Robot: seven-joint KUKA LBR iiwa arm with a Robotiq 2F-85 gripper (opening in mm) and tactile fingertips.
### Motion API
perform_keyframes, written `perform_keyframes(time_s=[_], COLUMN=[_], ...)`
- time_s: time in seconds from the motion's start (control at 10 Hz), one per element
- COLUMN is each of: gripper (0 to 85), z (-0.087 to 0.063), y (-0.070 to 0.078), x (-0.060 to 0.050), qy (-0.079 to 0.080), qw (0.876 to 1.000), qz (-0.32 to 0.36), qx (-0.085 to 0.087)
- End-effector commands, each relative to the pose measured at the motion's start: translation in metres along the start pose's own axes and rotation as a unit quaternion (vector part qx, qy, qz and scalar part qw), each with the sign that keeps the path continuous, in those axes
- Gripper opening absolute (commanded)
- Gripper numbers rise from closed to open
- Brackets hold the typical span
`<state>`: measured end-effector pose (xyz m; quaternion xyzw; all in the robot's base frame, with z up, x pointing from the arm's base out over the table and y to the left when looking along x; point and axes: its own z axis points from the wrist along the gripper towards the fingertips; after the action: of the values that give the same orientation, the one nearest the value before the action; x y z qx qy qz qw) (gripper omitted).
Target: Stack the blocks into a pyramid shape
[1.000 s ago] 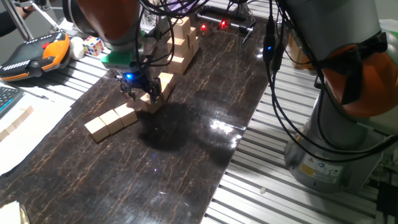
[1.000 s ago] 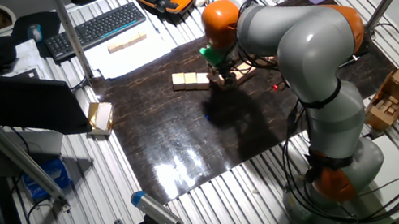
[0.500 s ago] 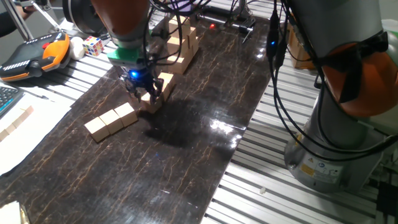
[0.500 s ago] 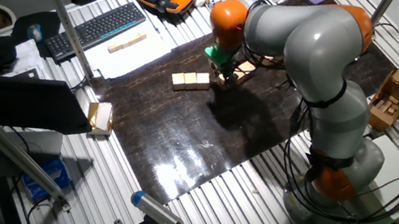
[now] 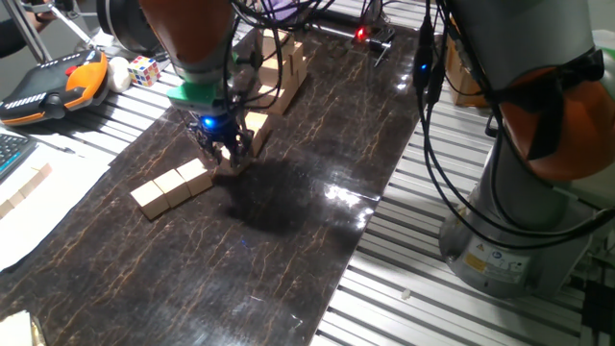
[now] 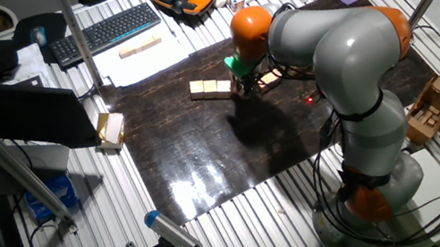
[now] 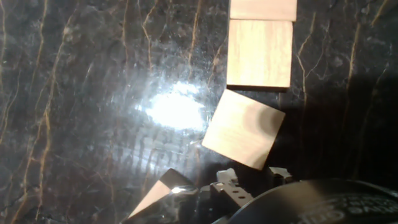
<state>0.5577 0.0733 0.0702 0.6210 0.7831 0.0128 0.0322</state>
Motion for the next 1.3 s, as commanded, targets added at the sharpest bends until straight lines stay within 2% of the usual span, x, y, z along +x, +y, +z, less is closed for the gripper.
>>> perform_keyframes(time_s=[0.0,0.4,0.6,1.2], gripper=[32.3,32.0,32.3,32.3], z=[0.001,0.008,0.014,0.012], y=[0.0,-0.006,-0.011,-0.019], x=[0.001,0.003,0.0,-0.013], qy=[-0.001,-0.006,-0.006,-0.002], qw=[1.0,1.0,1.0,0.999], qz=[0.0,0.001,-0.012,-0.039], qx=[-0.001,-0.006,-0.008,0.0])
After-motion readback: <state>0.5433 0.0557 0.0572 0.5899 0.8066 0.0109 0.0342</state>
